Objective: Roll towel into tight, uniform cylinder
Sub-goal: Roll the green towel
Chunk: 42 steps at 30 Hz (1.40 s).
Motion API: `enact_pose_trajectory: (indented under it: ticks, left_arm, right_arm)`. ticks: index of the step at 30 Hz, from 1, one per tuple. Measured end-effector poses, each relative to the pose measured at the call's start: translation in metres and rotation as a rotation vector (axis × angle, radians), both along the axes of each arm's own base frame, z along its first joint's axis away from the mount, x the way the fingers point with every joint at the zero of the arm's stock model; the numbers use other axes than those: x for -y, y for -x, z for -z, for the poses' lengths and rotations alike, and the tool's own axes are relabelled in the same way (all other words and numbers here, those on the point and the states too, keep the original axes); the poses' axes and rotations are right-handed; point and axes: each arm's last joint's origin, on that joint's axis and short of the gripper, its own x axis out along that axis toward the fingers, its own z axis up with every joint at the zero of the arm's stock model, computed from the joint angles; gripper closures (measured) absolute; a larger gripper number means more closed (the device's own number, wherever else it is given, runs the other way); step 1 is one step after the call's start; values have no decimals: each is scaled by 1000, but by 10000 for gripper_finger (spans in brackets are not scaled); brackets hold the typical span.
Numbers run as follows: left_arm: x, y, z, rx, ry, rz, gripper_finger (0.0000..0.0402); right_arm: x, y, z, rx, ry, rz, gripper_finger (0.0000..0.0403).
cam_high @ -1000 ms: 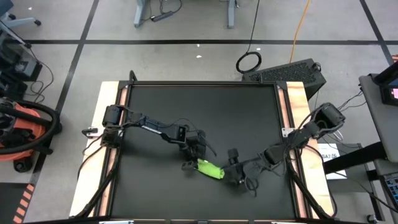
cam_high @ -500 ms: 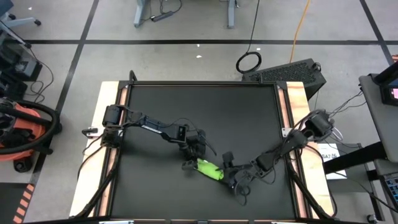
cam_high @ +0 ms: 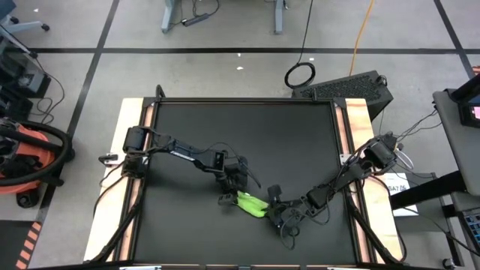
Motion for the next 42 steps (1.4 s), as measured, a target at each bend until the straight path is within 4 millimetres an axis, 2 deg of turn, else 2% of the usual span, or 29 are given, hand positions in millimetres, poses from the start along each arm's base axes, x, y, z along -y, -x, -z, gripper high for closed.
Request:
enact_pose_trajectory:
  ticks: [5,11,15,20,24,27,34,39,42]
  left_arm:
    - [2,0,-4,26,-15,20,255]
    - [2,5,-29,101,-118,14,176]
    - [11,9,-52,198,-272,8,157]
    - [47,9,-65,373,-433,69,156]
    - [72,4,-59,462,-499,65,156]
    - [78,0,-47,475,-540,41,156]
    - [67,-10,-17,386,-520,-21,156]
    - [62,-12,-10,338,-455,-60,159]
    - [61,-12,-9,299,-424,-106,176]
  right_arm:
    - [3,-1,1,-23,-13,-5,388]
    - [7,-2,2,-44,-14,5,381]
    - [10,-3,3,-61,-35,4,382]
    - [12,-4,3,-72,-52,3,381]
    - [12,-4,4,-76,-54,5,381]
    - [13,-4,4,-76,-54,5,381]
    - [13,-4,3,-75,-54,4,380]
    - [13,-3,4,-91,-20,-16,380]
    - [17,-2,6,-112,26,-38,380]
